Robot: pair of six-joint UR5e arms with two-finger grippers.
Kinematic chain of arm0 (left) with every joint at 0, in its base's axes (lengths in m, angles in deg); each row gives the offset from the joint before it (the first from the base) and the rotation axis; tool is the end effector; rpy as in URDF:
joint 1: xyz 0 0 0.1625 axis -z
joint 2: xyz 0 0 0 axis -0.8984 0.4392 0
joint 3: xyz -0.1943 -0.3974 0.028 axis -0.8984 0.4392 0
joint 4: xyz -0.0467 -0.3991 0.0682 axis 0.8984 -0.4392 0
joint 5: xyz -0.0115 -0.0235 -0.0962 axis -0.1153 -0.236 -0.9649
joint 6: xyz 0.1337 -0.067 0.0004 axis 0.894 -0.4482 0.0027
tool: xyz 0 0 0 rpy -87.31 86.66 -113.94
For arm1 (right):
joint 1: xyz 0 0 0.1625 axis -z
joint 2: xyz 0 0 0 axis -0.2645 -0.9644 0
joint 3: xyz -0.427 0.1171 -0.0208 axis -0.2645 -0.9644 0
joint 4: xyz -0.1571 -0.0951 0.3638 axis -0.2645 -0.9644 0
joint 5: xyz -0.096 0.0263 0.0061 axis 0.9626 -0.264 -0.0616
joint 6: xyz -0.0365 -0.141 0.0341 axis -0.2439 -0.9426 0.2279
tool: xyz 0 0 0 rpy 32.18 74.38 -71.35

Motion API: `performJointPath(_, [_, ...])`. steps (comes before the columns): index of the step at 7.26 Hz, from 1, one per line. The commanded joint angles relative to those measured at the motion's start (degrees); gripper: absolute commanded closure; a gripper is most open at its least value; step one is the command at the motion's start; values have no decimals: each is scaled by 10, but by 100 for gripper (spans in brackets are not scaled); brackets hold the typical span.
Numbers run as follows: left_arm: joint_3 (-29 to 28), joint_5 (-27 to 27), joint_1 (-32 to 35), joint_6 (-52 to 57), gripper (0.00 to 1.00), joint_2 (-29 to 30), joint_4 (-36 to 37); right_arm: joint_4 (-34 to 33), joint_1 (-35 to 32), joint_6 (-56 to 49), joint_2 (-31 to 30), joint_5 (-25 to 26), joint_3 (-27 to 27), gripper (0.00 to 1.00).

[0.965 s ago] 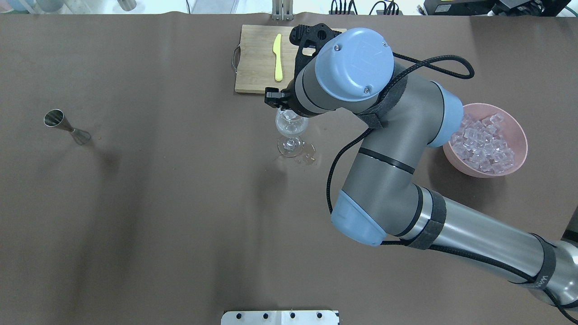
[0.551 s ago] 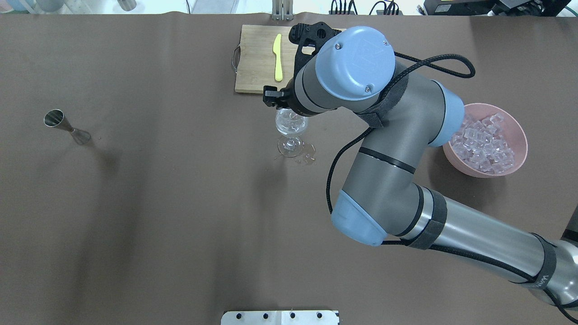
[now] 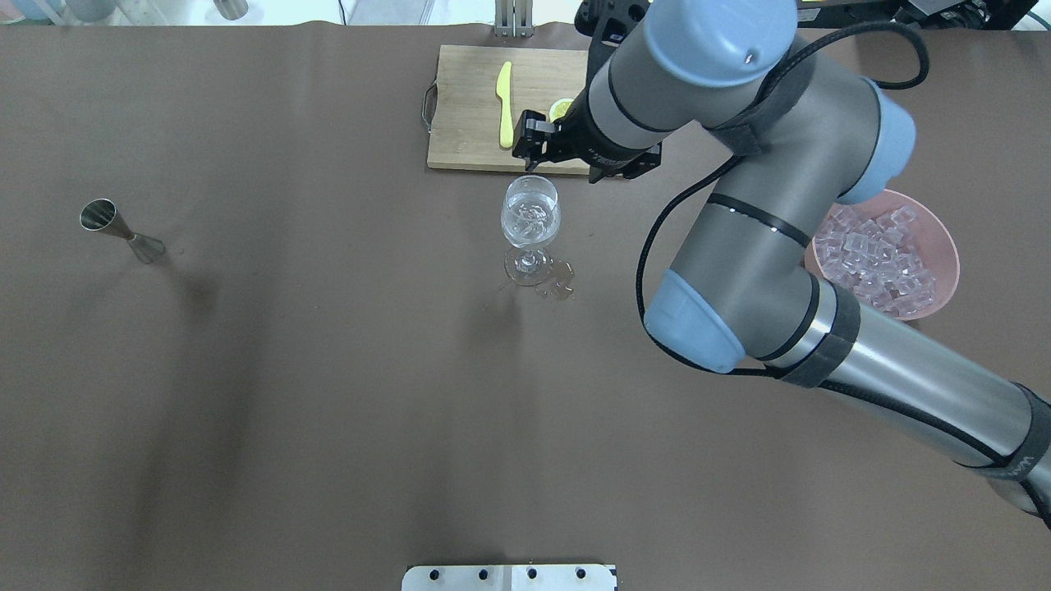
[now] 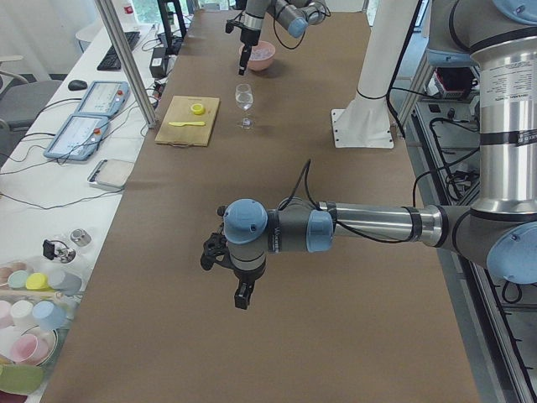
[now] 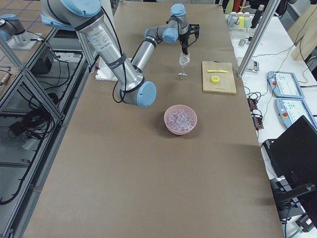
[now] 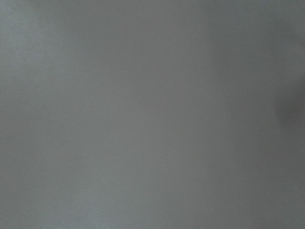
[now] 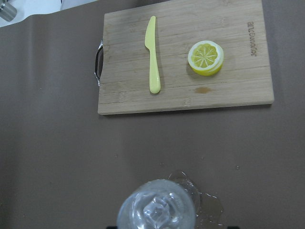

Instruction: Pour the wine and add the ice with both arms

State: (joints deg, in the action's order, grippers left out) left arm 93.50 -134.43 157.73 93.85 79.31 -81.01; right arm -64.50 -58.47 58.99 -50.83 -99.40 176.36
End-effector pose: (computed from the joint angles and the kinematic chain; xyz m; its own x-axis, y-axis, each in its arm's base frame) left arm -0.0579 -0.4251 0.6917 0.7100 0.2137 -0.6710 -0.1315 0.9763 0.1719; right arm -0.4506 -0.5260 0.1685 0.4989 0.0573 0.8648 -0.2463 0.9660 0.0781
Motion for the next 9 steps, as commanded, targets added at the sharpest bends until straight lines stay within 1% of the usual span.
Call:
performJointPath(1, [-1,0,0,-4,2,-1,10,-8,-49,-22,-92,-39,44,0])
performJointPath(2, [-1,1,0,-4,2,-1,11,-31,-86,-125,-131,-39,68,0])
performJointPath(3, [0,0,0,-38,2,0,11,-100,-119,-262,-160,-46,80,0])
performJointPath(4, [4,0,0,-100,2,0,0,-128,-162,-386,-185,-44,76,0])
performJointPath(5, [3,0,0,-107,2,0,2,-125,-205,-447,-235,-52,75,0])
performJointPath(6, [3,0,0,-107,2,0,3,-127,-244,-540,-291,-53,74,0])
performJointPath(7, [2,0,0,-107,2,0,3,-125,-301,-604,-351,-54,70,0])
performJointPath(8, [4,0,0,-107,2,0,3,-122,-332,-636,-401,-53,55,0])
performJointPath(9, [4,0,0,-106,2,0,3,-114,-359,-708,-448,-44,22,0])
